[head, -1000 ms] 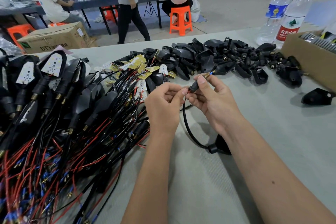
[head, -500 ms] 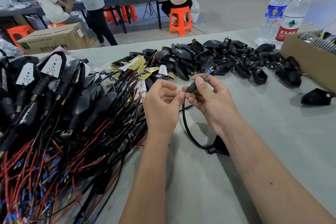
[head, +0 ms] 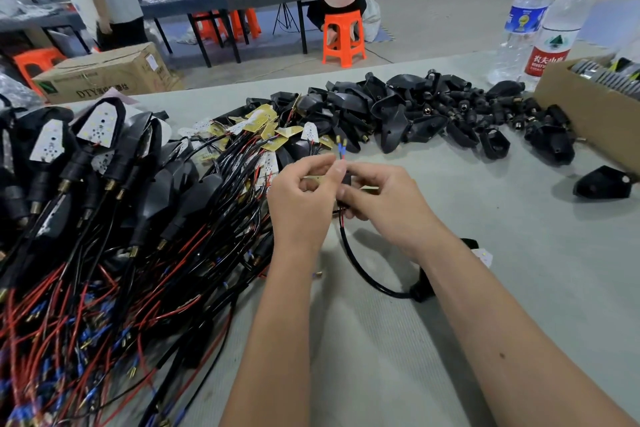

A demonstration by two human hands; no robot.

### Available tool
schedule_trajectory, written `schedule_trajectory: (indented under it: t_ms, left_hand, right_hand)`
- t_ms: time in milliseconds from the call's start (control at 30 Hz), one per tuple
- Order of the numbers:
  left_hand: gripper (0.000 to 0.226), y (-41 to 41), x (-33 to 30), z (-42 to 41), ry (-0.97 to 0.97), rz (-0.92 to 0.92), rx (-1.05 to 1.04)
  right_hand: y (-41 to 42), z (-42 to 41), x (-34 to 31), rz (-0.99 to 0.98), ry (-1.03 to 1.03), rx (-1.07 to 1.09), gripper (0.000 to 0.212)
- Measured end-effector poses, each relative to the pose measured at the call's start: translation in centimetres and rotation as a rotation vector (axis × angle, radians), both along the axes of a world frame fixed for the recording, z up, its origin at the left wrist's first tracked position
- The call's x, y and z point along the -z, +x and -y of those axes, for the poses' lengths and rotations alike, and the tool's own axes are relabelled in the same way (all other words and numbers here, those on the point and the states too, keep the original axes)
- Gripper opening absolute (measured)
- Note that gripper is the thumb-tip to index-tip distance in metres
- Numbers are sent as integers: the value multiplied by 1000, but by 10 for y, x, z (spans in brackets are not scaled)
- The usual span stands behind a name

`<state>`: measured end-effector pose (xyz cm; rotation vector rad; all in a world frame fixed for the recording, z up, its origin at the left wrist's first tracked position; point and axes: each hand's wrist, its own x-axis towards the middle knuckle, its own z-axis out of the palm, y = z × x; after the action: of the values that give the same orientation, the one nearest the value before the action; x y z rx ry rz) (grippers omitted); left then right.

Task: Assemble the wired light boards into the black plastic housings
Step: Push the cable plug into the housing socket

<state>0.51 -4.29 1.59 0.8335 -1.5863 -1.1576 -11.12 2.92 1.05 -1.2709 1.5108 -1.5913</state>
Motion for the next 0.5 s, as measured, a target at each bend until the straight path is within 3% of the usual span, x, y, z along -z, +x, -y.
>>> schedule_trajectory:
  t_ms: [200,333,500]
  left_hand:
    - [1,12,-3,8,37,-16,42]
    - [14,16,-4,14,254,-209,-4]
    - [19,14,-7,10,221,-290,8]
  right_hand:
    - [-1,-1,-1,-269,96,-25,31]
    - [-2,-3,-7,-402,161,-61,24]
    - [-5,-7,-20,-492,178,-64,19]
